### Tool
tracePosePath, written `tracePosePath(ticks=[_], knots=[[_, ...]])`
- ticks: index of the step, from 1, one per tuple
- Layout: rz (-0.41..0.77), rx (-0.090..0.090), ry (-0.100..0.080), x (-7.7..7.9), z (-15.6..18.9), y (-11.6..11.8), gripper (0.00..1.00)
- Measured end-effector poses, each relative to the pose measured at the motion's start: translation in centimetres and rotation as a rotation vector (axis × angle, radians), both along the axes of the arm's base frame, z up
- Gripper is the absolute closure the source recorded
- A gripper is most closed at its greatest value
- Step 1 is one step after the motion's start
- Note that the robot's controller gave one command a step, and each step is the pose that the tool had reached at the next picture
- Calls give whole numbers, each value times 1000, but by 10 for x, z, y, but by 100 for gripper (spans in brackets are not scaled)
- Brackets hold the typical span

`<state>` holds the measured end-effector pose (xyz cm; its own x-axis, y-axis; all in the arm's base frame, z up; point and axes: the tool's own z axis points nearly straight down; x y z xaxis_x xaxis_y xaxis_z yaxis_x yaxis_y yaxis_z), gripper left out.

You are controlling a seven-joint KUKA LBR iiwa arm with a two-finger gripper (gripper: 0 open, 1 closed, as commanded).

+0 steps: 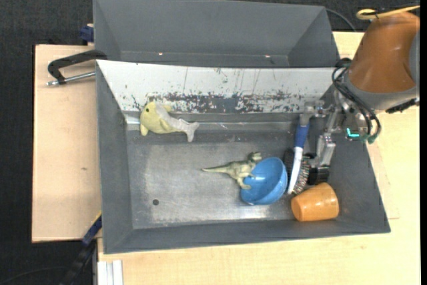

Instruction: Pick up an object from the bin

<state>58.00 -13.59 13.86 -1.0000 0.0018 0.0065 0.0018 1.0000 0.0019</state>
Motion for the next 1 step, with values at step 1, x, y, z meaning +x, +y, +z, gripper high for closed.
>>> tracePosePath(ticks=[1], knots=[[351, -3, -29, -28, -61, 19, 0]])
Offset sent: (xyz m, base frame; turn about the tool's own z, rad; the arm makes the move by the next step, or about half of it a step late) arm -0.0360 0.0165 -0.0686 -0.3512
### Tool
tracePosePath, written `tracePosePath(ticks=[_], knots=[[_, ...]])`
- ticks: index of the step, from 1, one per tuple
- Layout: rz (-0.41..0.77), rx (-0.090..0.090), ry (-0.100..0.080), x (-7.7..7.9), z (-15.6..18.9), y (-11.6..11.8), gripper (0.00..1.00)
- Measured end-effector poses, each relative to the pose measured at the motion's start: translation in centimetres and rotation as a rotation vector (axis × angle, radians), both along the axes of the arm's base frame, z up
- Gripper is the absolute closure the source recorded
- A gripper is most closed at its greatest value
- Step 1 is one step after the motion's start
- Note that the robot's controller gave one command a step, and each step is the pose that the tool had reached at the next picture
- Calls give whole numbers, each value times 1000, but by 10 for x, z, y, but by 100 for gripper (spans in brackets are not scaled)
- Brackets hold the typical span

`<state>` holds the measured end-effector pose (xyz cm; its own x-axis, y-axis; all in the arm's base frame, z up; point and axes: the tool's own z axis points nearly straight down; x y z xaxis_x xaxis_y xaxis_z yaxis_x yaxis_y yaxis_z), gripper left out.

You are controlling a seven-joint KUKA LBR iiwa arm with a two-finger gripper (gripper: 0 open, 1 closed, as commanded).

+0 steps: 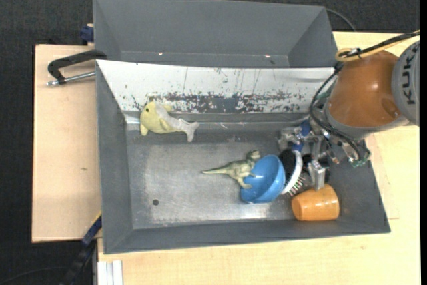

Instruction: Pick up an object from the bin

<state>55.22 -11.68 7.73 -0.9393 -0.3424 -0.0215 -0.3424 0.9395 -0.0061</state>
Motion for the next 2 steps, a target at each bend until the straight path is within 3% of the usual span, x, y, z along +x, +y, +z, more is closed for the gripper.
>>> tracePosePath(ticks=[1, 2], knots=[[4, 1, 7, -3, -3, 1, 100], [-12, -4, 7, 18, 170, -19, 100]])
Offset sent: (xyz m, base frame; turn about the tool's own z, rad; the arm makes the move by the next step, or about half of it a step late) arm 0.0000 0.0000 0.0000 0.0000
